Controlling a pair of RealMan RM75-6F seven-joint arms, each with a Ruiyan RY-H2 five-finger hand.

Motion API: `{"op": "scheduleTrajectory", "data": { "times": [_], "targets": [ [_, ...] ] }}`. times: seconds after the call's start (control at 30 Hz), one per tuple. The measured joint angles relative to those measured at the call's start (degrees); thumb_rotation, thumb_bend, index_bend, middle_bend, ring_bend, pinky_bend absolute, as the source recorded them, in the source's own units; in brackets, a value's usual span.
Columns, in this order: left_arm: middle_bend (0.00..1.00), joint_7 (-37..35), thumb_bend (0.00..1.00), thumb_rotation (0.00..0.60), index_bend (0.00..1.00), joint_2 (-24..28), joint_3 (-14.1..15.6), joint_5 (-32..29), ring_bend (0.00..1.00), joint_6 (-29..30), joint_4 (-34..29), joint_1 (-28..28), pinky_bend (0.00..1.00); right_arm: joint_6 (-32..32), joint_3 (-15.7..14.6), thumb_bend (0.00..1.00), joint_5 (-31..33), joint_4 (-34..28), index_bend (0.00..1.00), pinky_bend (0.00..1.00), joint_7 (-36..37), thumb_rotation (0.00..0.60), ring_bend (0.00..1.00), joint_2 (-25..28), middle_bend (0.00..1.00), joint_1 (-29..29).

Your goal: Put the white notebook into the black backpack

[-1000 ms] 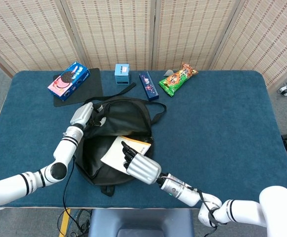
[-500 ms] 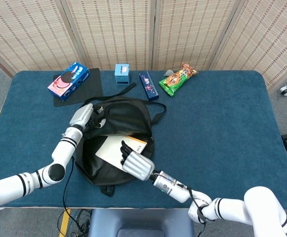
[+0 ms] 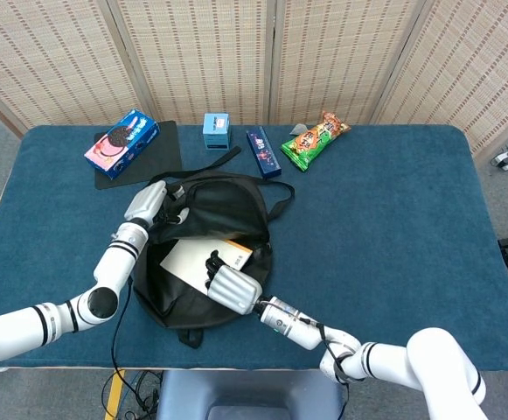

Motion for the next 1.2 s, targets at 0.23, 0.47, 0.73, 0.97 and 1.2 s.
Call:
{"op": "scheduleTrajectory", "data": {
  "times": [0.23,0.47,0.73,0.97,1.2],
  "targets": [
    [0.46,-0.3,0.54,0.600,0.79,0.8,-0.2,-2.6,0.34,-0.3,-0.2,-0.3,0.12,0.1,0.4,0.37,0.4,4.6,0.70,0.26,-0.2,0.600,0.28,-2.7,0.52,1.3],
    [0.46,-1.5,0.54,0.600,0.79,2.6,-0.5,-4.3,0.34,-1.6,-1.1,-0.2,0.12,1.0,0.5,0.35,0.8,9.0,0.70,0.26,1.2,0.600,0.28,-4.4,0.52,1.9],
    [0.46,-1.8,0.54,0.600,0.79,2.9,0.1,-4.7,0.34,-1.9,-1.2,-0.3,0.12,2.2,0.2,0.27,1.7,12.1,0.67,0.26,3.5,0.600,0.28,-5.2,0.52,1.8],
    [0.46,-2.8,0.54,0.600,0.79,3.8,0.1,-6.1,0.34,-3.2,-1.6,-0.4,0.12,2.4,0.7,0.08,3.5,13.4,0.30,0.26,3.4,0.600,0.28,-6.0,0.44,1.4],
    [0.46,-3.5,0.53,0.600,0.75,4.4,1.0,-5.2,0.34,-3.8,-1.8,0.1,0.12,3.7,0.3,0.02,3.5,8.0,0.16,0.26,2.9,0.600,0.22,-3.0,0.34,0.3]
  ]
}}
